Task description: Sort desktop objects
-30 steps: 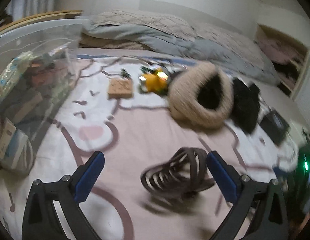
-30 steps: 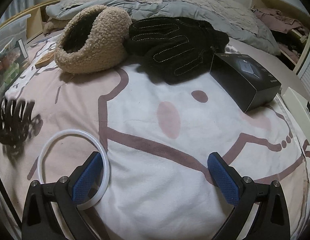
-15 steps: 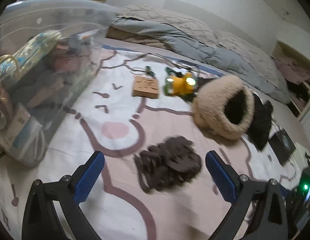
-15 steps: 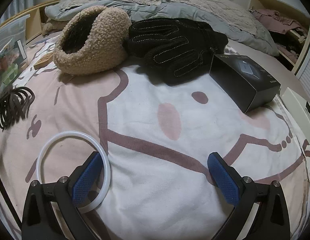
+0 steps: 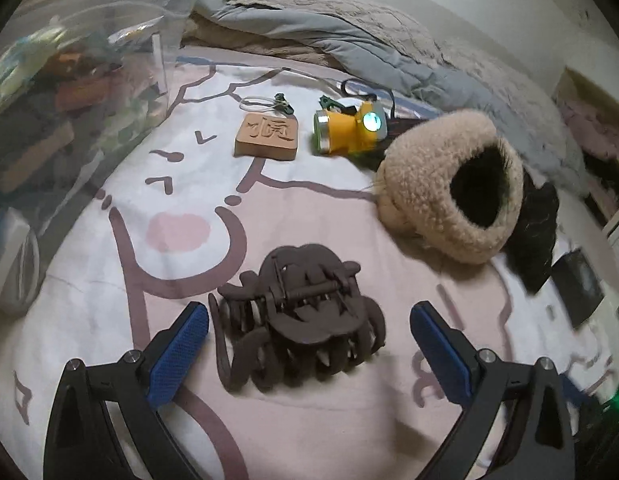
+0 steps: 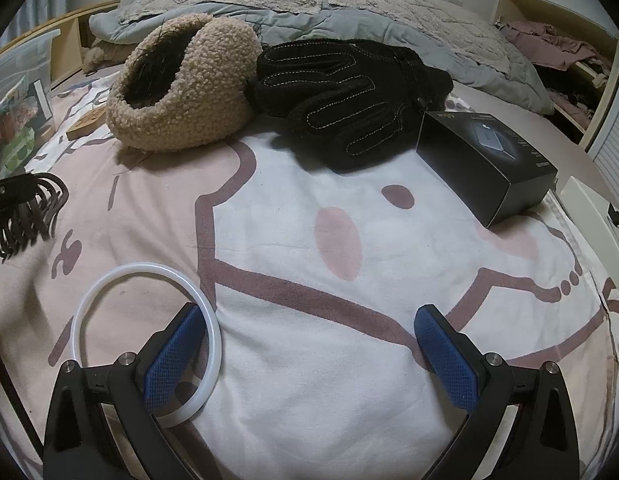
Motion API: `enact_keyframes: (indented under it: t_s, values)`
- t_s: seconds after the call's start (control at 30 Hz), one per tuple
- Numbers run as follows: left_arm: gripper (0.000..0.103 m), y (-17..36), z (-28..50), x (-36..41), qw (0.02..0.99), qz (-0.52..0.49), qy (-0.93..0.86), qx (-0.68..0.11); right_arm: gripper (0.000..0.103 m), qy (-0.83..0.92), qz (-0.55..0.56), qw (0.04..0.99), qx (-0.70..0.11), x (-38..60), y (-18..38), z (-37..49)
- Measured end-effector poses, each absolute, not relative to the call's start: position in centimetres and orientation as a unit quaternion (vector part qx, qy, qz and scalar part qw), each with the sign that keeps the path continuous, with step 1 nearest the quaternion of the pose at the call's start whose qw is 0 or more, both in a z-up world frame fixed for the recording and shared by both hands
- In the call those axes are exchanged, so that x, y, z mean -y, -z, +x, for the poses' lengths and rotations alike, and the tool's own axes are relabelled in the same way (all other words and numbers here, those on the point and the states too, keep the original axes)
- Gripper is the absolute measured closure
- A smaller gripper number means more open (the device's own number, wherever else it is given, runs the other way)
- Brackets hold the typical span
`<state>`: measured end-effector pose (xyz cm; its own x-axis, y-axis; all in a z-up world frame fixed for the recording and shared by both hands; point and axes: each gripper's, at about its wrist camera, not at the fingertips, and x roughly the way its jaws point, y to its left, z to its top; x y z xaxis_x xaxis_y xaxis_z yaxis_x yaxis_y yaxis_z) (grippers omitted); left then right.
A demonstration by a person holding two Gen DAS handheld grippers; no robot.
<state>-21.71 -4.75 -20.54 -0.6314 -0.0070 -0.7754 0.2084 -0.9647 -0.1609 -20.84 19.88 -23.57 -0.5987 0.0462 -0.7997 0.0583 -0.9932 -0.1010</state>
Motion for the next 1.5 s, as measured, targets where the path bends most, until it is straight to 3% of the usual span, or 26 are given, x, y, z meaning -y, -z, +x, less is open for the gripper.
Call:
enact_keyframes:
  t_s: [0.2, 0.7, 0.97, 1.2, 1.5]
  values:
    - [0.001, 21.3, -21.2, 5.9, 0.076, 0.446, 0.883, -0.126, 0.0, 0.892, 0.447, 0.002, -0.063, -19.6, 23.5, -21.0]
    - [0.0, 22.4, -18.5, 5.8, 0.086, 0.479, 0.873, -0.043, 0.0, 0.891, 0.451, 0.002, -0.061, -19.5, 23.5, -20.9]
    - [0.0, 22.5, -18.5, 5.7, 0.083, 0.479, 0.873, -0.045, 0.0, 0.892, 0.443, 0.08, -0.033, -19.7, 22.1, -20.0]
    - [0.0, 22.6, -18.5, 6.1, 0.081, 0.478, 0.873, -0.05, 0.0, 0.877, 0.435, 0.189, -0.082, -15.6, 22.3, -18.0]
    - [0.0, 22.0, -18.6, 6.3, 0.055, 0.461, 0.882, -0.077, 0.0, 0.873, 0.445, 0.177, -0.088, -14.8, 23.5, -18.0]
